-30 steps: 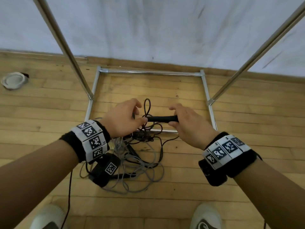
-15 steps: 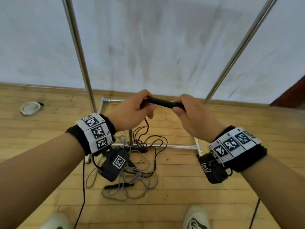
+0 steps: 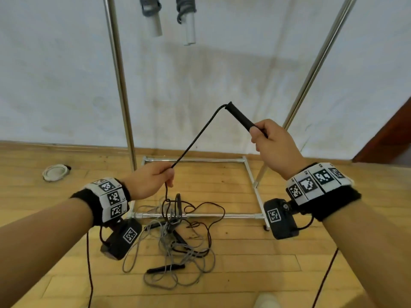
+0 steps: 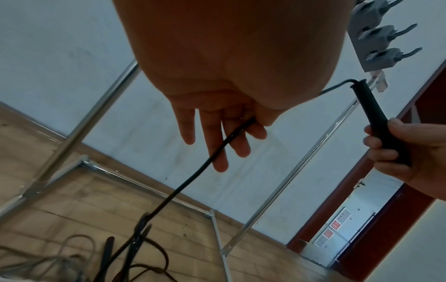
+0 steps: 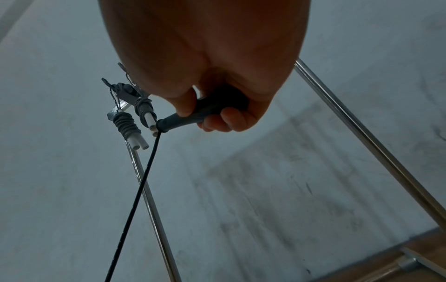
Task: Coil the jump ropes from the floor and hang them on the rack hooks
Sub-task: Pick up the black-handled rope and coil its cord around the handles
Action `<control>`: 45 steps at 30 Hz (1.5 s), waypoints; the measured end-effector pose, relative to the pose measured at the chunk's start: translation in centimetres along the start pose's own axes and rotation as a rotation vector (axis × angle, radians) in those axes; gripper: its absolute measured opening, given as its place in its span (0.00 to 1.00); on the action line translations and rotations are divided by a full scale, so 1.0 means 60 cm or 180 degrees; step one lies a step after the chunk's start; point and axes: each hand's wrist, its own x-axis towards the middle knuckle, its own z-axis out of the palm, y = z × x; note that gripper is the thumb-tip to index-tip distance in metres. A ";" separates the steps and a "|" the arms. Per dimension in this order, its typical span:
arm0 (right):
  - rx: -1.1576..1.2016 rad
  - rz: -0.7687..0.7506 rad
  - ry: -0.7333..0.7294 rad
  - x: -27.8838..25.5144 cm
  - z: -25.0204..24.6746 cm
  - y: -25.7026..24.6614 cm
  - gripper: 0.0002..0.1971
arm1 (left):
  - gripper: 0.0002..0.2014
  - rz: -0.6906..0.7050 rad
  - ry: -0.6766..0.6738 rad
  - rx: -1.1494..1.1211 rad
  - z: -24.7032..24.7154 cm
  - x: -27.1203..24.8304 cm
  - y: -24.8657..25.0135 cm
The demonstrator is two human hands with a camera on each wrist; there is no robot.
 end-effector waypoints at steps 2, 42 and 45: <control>0.0062 0.0054 0.0098 0.000 -0.002 0.002 0.07 | 0.15 -0.0020 -0.0051 0.0149 -0.013 -0.004 -0.005; 0.1077 0.0046 -0.0867 0.037 0.066 -0.018 0.19 | 0.12 0.0180 -0.0225 0.0167 -0.049 0.022 -0.013; 0.0898 0.0247 -0.1122 0.038 0.074 0.002 0.16 | 0.12 0.0239 0.0090 0.0390 -0.065 0.017 -0.026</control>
